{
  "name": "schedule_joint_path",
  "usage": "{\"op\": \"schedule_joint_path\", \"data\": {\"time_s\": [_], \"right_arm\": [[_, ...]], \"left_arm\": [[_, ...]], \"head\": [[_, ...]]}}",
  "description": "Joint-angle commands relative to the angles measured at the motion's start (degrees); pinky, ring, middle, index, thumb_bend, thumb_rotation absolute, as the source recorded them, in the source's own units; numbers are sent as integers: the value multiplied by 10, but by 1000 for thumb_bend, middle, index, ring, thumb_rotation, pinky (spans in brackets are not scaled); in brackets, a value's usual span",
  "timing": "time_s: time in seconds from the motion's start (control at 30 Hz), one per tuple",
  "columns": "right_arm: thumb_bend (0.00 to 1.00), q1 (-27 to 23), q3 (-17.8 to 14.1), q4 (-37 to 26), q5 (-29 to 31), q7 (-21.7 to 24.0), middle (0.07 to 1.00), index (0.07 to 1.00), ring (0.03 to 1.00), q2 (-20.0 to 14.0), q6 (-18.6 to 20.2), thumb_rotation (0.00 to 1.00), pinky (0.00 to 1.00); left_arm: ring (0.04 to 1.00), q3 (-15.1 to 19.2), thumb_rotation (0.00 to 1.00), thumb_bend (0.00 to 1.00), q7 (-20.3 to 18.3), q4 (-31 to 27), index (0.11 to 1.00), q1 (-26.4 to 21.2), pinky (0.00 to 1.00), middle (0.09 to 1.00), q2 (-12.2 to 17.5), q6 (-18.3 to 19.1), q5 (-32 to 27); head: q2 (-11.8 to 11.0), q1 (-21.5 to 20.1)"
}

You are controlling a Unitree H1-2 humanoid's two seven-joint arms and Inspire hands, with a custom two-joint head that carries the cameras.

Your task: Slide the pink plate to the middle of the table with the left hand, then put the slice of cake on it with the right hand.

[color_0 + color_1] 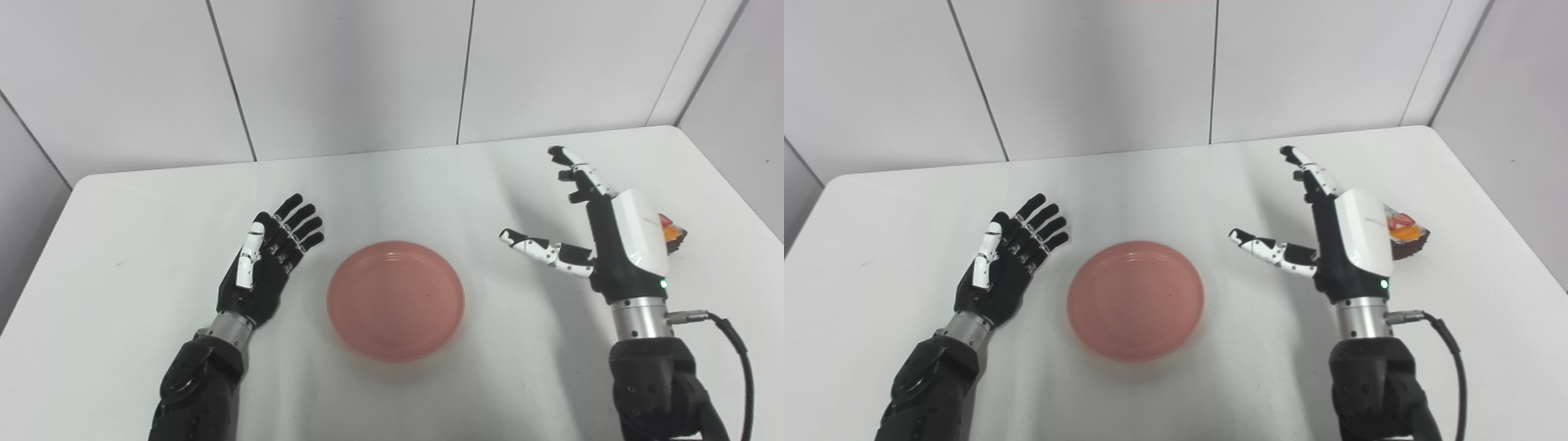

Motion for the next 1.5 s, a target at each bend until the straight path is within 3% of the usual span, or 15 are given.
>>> {"op": "schedule_joint_path", "data": {"time_s": [0.0,0.1,0.43,0.77,1.13,1.47], "right_arm": [[850,-22,-14,-26,-21,1,837,849,754,-13,17,518,637],[870,-26,-24,-29,-46,-1,816,856,741,-21,27,550,638],[876,-30,-56,-24,-108,11,889,909,818,-38,75,547,694],[881,-28,-89,-1,-135,29,934,970,805,-64,127,597,620],[910,-35,-86,49,-157,34,958,996,895,-75,164,653,775],[930,-45,-90,100,-137,29,977,1000,904,-86,175,649,777]], "left_arm": [[847,6,907,486,-7,62,839,47,835,855,11,13,4],[838,11,902,485,-13,74,831,44,826,847,17,16,1],[825,23,967,477,-17,112,818,29,816,833,35,12,9],[836,22,923,521,-42,165,823,12,828,842,52,-21,15],[840,22,890,546,-57,203,830,-1,826,851,64,-42,17],[837,19,866,571,-66,227,828,-9,816,847,71,-64,23]], "head": [[-2,-11],[-3,-23],[-11,-82],[-12,-96],[-10,-107],[-9,-107]]}}
